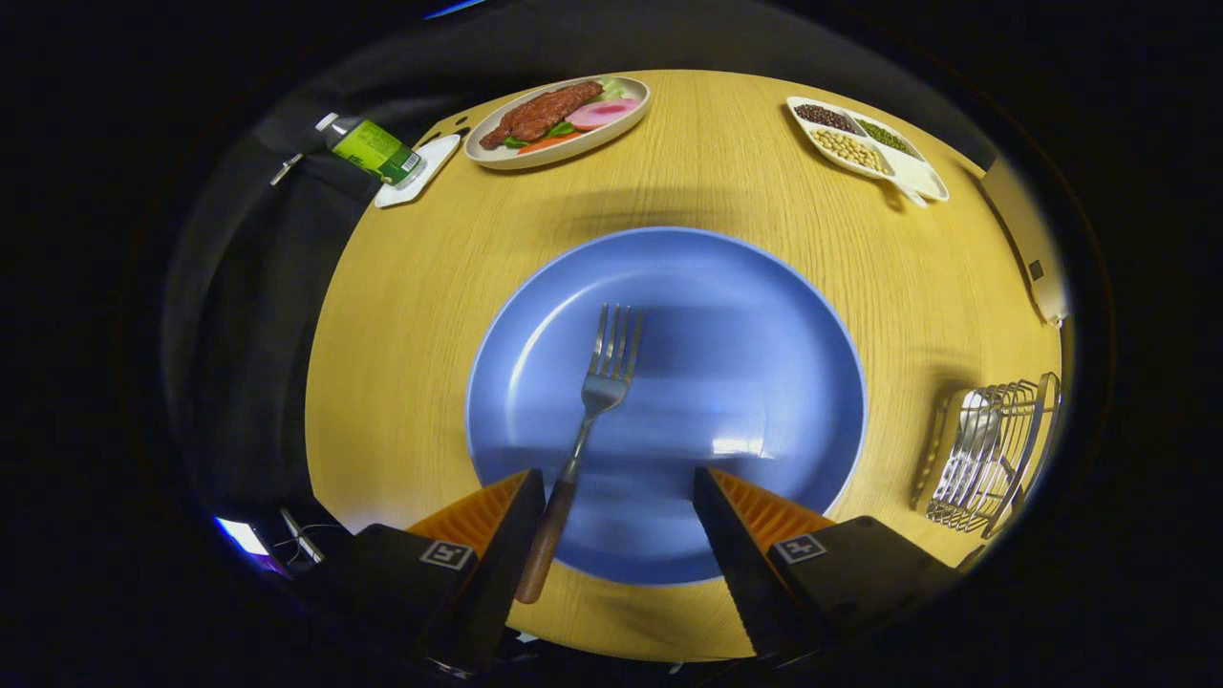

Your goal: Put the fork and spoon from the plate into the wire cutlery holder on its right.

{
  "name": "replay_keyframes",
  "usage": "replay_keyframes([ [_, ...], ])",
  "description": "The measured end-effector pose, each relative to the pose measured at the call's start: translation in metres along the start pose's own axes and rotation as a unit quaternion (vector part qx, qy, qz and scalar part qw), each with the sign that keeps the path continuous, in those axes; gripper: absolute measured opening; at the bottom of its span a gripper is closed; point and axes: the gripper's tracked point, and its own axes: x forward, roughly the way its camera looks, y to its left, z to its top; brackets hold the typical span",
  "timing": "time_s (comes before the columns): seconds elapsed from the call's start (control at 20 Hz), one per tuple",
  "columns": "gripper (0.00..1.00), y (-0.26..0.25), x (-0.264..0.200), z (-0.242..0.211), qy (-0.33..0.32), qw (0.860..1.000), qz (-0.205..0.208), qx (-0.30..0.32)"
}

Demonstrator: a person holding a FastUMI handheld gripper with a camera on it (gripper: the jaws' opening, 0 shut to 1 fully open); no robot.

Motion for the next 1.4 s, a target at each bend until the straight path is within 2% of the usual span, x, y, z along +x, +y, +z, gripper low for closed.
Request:
replay_keyframes([
  [0.05, 0.95, 0.001, 0.000, -0.002, 0.002, 1.000, 0.001, 0.000],
  [0.15, 0.77, 0.002, 0.004, -0.008, 0.009, 1.000, -0.002, -0.001],
  [0.25, 0.71, 0.009, 0.004, -0.013, 0.016, 1.000, 0.006, 0.004],
  [0.45, 0.34, 0.003, 0.004, -0.011, 0.017, 1.000, -0.005, 0.018],
  [0.55, 0.13, 0.005, 0.009, -0.014, 0.024, 0.999, 0.013, 0.028],
  [0.9, 0.07, 0.006, -0.016, -0.012, 0.003, 0.997, 0.076, -0.013],
  [1.0, 0.07, -0.001, -0.035, -0.013, 0.001, 0.996, 0.077, -0.038],
  [1.1, 0.07, -0.015, -0.063, -0.019, 0.001, 0.995, 0.075, -0.059],
  [1.25, 0.06, -0.031, -0.115, -0.022, -0.008, 0.994, 0.097, -0.057],
  [1.4, 0.07, -0.073, -0.162, -0.024, -0.004, 0.993, 0.081, -0.085],
])
